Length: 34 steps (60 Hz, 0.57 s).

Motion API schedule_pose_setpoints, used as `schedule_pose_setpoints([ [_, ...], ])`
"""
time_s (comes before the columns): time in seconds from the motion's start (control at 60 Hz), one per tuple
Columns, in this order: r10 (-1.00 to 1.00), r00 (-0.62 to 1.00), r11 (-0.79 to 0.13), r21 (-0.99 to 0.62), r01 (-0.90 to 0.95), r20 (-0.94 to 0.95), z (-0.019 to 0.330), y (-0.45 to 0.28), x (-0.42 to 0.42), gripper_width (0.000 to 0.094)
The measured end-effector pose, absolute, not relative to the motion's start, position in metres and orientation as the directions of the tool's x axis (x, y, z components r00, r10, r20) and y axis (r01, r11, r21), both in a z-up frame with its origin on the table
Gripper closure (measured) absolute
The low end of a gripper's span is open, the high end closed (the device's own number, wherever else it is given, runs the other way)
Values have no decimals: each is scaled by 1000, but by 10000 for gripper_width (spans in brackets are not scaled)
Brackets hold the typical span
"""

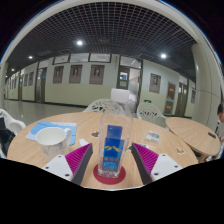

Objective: Pour water

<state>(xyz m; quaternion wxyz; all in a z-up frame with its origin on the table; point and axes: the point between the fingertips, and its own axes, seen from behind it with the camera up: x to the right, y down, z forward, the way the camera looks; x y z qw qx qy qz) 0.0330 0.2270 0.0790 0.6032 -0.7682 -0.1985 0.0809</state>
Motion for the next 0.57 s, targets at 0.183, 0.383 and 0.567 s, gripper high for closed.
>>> schedule_pose_setpoints([
  [0.183, 457, 889, -256, -953, 162, 28, 84, 150, 50, 79],
  [0.383, 538, 838, -293, -952, 88, -88, 93, 56, 44, 85],
  [0.567, 591, 798, -310, -946, 94, -114, 84, 18, 32, 88],
])
